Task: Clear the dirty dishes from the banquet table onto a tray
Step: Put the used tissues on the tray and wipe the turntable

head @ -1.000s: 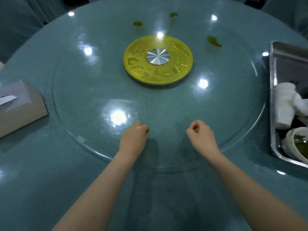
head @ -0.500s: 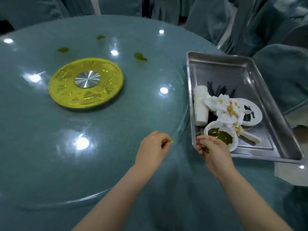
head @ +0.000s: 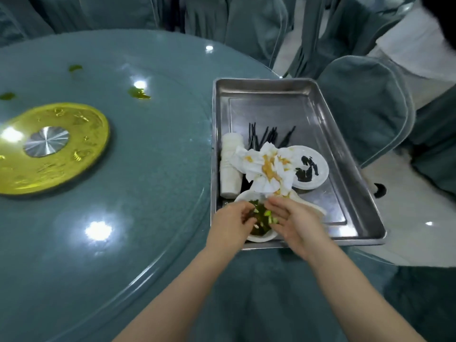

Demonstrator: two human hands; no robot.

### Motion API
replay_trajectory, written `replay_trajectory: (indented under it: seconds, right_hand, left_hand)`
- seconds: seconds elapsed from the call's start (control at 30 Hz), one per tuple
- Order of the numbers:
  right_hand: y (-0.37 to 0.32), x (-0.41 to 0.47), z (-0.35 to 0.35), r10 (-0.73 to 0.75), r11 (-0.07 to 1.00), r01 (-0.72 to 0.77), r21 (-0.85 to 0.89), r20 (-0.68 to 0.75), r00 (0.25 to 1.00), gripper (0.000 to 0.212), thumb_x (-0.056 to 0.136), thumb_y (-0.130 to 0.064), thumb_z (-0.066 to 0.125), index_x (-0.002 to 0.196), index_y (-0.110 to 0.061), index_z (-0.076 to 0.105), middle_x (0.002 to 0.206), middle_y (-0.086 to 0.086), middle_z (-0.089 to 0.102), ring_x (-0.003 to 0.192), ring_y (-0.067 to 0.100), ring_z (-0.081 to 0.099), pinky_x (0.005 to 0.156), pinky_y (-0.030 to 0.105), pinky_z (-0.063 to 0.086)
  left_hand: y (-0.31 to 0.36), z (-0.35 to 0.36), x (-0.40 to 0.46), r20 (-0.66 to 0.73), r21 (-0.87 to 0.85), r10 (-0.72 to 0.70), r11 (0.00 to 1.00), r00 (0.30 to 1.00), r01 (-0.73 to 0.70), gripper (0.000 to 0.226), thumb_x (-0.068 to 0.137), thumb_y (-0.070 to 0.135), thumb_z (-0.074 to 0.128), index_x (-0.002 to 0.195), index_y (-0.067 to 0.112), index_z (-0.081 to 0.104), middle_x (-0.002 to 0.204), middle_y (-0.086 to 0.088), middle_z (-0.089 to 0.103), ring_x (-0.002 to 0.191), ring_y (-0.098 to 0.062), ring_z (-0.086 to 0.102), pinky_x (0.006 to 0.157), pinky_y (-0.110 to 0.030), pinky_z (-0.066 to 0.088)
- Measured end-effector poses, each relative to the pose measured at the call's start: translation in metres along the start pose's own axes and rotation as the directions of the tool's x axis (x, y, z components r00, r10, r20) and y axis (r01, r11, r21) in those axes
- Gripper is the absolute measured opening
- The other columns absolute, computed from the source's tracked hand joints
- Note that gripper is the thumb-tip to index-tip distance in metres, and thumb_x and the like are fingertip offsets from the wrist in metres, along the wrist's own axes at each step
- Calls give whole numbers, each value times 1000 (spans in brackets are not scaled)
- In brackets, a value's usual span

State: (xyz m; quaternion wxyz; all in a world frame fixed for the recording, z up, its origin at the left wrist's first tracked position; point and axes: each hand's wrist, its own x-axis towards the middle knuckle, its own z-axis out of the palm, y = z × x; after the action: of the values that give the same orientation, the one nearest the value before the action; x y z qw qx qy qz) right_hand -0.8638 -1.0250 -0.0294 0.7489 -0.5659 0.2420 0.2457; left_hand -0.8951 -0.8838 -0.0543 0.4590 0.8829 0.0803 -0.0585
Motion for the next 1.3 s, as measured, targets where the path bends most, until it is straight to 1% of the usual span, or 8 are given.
replay_trajectory:
  seconds: [0.13,0.27,0.37,0.5,0.77,0.9,1.07,1.3]
  right_hand:
    - [-4,-1,9,-25,996,30,-83,52,998,21,93,-18,54,111,-11,64,111,1,65,103,11,57,96,29,40]
    - [-4,-8,25,-74,981,81,-176,49,996,19,94,-15,53,108,-15,66,115,2,65,108,14,56,95,29,39]
    - [7,-17,44,-199,920,194,-340,20,980,21,92,-12,53,99,-21,71,105,-5,66,96,5,58,84,23,42]
    - [35,-31,76,-341,752,328,-572,88,936,25,90,-10,53,104,-22,69,95,-10,65,81,-4,54,76,19,41]
    - [120,-65,195,-226,432,443,-785,382,896,34,88,-12,58,122,-12,62,127,1,62,119,13,55,100,21,35]
    - [165,-74,274,-147,197,561,-804,542,827,42,90,-18,56,132,-14,52,138,2,52,130,17,45,106,23,29]
    - [218,-87,367,2,-42,696,-717,696,718,54,92,-24,55,142,-12,38,154,12,28,144,23,20,113,22,8]
    - [281,-99,472,166,-274,798,-537,791,589,64,92,-34,52,148,-21,25,159,10,10,146,30,6,118,39,16]
  left_hand:
    - [-2,-11,-4,-68,6,-21,1000,997,22,36,89,18,58,124,25,61,117,10,66,104,-3,60,87,-15,42]
    - [-7,-41,-21,-159,-31,3,999,987,-8,38,87,18,59,114,45,59,100,23,65,96,2,59,85,-12,44]
    - [-23,-66,-47,-224,-95,-59,995,973,38,49,87,14,61,132,28,48,116,15,58,109,-2,55,98,-21,42]
    - [-56,-95,-87,-269,-87,-81,994,960,59,61,86,12,61,139,28,36,123,16,50,114,-4,52,94,-17,36]
    - [-135,-180,-162,-291,8,-133,990,947,142,74,84,15,64,147,20,27,147,3,40,134,-9,38,99,-7,20]
    - [-181,-238,-197,-327,151,-84,979,941,139,74,85,17,62,148,20,24,153,0,31,143,-18,24,114,-22,16]
    - [-238,-306,-234,-373,247,-96,948,923,199,77,88,21,58,150,24,13,159,2,9,147,-21,3,118,-32,4]
    - [-314,-389,-297,-555,168,-237,907,797,387,81,88,20,60,150,22,9,160,0,3,147,-20,-1,116,-35,0]
